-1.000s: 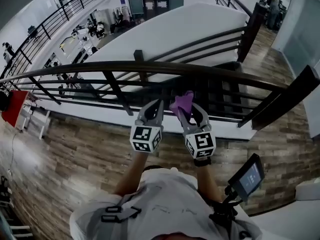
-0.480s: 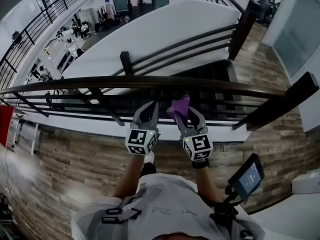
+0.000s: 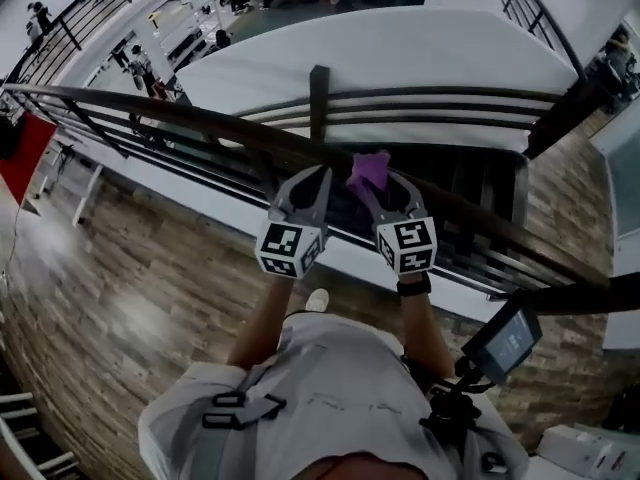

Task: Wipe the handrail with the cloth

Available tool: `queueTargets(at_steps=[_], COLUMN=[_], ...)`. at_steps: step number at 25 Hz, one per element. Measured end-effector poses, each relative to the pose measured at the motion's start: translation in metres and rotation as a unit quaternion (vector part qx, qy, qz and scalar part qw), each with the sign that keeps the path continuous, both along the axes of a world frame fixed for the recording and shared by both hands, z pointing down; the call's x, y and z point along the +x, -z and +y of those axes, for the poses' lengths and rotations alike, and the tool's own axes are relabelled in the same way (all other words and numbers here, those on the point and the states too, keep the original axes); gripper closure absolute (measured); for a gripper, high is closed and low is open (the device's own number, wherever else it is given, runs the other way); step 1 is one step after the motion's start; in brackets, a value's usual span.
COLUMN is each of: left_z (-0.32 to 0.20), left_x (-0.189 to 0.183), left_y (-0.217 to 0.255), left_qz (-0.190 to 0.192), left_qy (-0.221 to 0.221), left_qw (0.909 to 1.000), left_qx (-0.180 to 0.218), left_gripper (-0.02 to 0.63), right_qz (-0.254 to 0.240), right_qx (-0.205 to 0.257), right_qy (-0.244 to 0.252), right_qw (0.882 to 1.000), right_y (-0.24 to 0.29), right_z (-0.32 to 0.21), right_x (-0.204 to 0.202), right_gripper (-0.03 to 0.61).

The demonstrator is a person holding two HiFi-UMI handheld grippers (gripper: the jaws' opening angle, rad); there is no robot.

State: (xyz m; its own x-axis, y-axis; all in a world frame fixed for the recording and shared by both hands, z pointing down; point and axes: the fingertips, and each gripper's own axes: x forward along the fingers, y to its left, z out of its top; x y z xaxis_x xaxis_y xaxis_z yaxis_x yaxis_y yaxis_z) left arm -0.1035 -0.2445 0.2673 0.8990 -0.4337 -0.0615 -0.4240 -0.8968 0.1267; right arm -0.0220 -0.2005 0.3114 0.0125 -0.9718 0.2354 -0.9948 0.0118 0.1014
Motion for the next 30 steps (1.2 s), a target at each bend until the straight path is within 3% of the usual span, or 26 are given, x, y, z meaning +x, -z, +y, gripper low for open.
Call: queueTargets(at_steps=[6, 10, 12, 14, 21, 30], left_z=[-0.084, -0.122, -0.138, -0.146, -0.144, -0.112], left_x=[-0.082, -0.119, -0.129, -0.134, -0.133, -0.069], left_y=[-0.027, -0.034, -0.036, -0.044, -0.062, -0.059], left_qz=[-0.003, 0.001, -0.004, -0.011, -0.028, -0.056], left_qy=[0.113, 0.159, 0.167, 0.172, 0.17, 0.138], left_qw=[0.9933, 0.9865, 0.9849, 0.9836, 0.983, 0.9871], left_qx=[-0.024, -0.04, -0.046, -0.054, -0.064, -0.059], left_gripper=[0.615, 0.615, 0.615, 0.615, 0.615, 0.615], right_qz=[0.052, 0.113, 0.146, 0.159, 0.095, 0.102], right_qx=[-0.079, -0.143, -0.175, -0.192, -0.219, -0.218], right_qy=[0.125, 0.21, 0.234, 0.243, 0.24, 0.23], right_qw=[0.988, 0.961, 0.945, 0.937, 0.941, 0.943], right_y=[-0.056, -0.086, -0.105, -0.118, -0.124, -0.12], right_z=[-0.141, -0.22, -0.257, -0.28, -0.28, -0.225], right_x=[-0.076, -0.129, -0.145, -0.152, -0.147, -0.099], right_gripper=[0.439, 0.437, 0.439, 0.448, 0.469, 0.479])
